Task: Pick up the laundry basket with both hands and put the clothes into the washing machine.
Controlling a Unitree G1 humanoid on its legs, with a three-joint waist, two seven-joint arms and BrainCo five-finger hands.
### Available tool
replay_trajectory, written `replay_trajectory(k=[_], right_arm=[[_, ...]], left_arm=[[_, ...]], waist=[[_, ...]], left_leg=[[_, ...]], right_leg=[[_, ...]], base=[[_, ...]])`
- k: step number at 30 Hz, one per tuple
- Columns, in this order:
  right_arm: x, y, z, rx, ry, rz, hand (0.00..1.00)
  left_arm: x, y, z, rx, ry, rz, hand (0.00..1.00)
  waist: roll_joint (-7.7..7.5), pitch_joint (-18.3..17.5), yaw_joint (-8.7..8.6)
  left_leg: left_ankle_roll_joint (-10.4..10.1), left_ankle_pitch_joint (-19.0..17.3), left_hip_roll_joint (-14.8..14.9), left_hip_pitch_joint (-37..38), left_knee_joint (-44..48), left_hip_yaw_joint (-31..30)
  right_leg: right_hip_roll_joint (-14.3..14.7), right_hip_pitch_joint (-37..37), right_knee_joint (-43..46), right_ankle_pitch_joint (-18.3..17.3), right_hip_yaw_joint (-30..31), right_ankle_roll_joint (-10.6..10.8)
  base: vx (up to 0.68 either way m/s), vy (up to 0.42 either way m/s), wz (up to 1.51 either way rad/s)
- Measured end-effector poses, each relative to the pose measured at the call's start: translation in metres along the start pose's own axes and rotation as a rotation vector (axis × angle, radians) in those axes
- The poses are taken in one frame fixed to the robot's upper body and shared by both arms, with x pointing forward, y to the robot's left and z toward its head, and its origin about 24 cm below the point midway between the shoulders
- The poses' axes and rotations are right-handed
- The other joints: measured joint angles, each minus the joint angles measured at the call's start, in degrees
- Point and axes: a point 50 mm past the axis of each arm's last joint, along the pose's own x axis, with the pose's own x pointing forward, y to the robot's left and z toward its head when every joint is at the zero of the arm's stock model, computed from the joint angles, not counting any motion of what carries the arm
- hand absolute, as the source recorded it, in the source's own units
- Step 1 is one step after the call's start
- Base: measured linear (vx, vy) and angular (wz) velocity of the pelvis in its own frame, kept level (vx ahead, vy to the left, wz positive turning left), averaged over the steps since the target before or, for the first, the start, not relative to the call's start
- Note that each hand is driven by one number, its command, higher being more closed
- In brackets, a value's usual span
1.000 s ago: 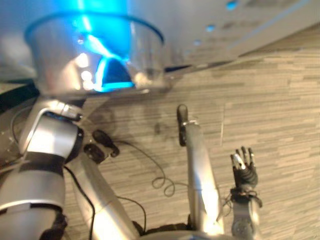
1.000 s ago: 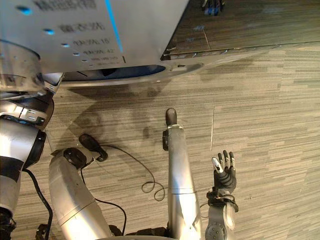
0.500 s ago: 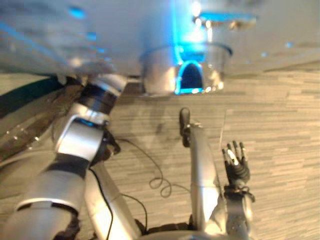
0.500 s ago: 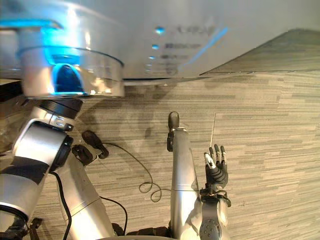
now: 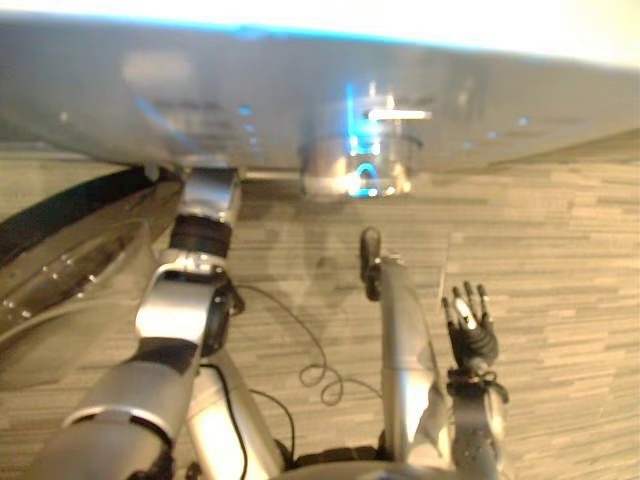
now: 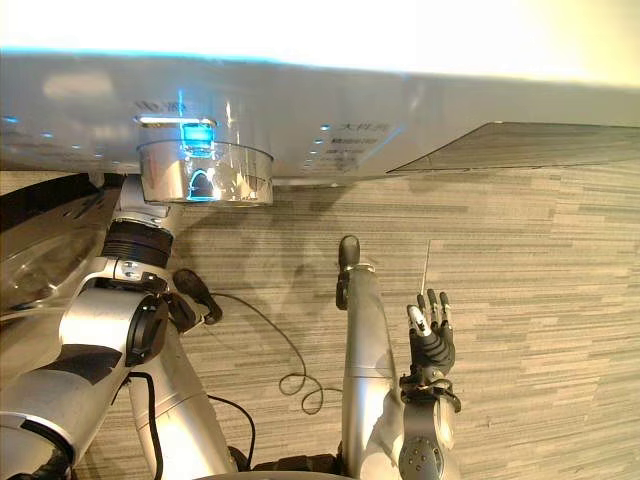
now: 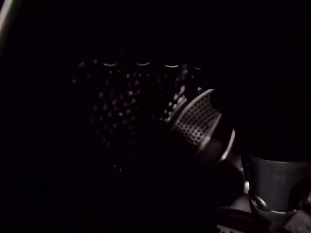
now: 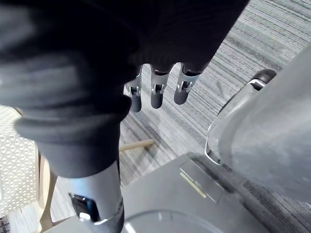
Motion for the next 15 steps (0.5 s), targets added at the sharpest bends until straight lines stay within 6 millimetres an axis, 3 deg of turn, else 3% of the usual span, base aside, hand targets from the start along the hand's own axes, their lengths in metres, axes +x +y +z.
replay_trajectory(k=[4,7,10,12,13,15], right_arm=[[0.007,0.006,0.001,0.006,-0.01,0.015,0.0],[0.01,0.006,-0.001,-0.005,-0.003,0.01,0.0],[0.011,-0.004,-0.009,-0.044,0.031,-0.044,0.0],[0.013,-0.019,-0.017,-0.078,0.069,-0.13,0.0],[0.014,-0.023,-0.018,-0.088,0.078,-0.154,0.0],[0.013,-0.037,-0.027,-0.119,0.123,-0.232,0.0]], left_arm=[[-0.006,-0.003,-0.01,0.001,0.025,0.012,0.0],[-0.028,-0.016,-0.039,0.002,0.096,-0.022,0.0],[-0.066,-0.035,-0.075,-0.028,0.184,-0.078,0.0],[-0.111,-0.045,-0.117,-0.056,0.335,-0.11,0.0],[-0.123,-0.046,-0.126,-0.077,0.379,-0.116,0.0],[-0.168,-0.048,-0.161,-0.1,0.538,-0.153,0.0]], waist=[[-0.02,0.0,-0.01],[-0.05,-0.1,0.03],[0.07,-1.0,0.23],[0.1,-2.6,1.03],[0.19,-2.8,1.48],[0.52,-4.4,2.06]], left_leg=[[0.0,0.0,0.0,2.4,-0.5,0.1],[-0.4,0.2,-0.8,7.1,-2.7,0.6],[-0.7,1.3,-2.3,13.0,-6.5,1.5],[-1.4,2.2,-3.7,18.1,-10.2,1.9],[-1.6,2.4,-3.9,19.6,-11.2,2.1],[-1.7,3.8,-5.1,24.8,-15.0,2.7]], right_leg=[[-0.1,2.4,-0.4,-0.1,-0.3,-0.1],[-1.0,6.5,-1.6,-0.3,-0.6,-0.3],[-2.5,12.1,-3.4,-1.1,-1.8,-0.8],[-3.5,16.7,-4.8,-1.9,-2.6,-1.0],[-3.7,18.1,-5.3,-2.1,-2.9,-1.1],[-4.7,23.1,-7.7,-2.2,-3.7,-1.1]], base=[[0.01,0.014,0.04],[0.05,0.001,0.17],[0.05,-0.021,0.36],[0.1,-0.055,0.36],[0.12,-0.059,0.26],[0.14,-0.048,0.31]])
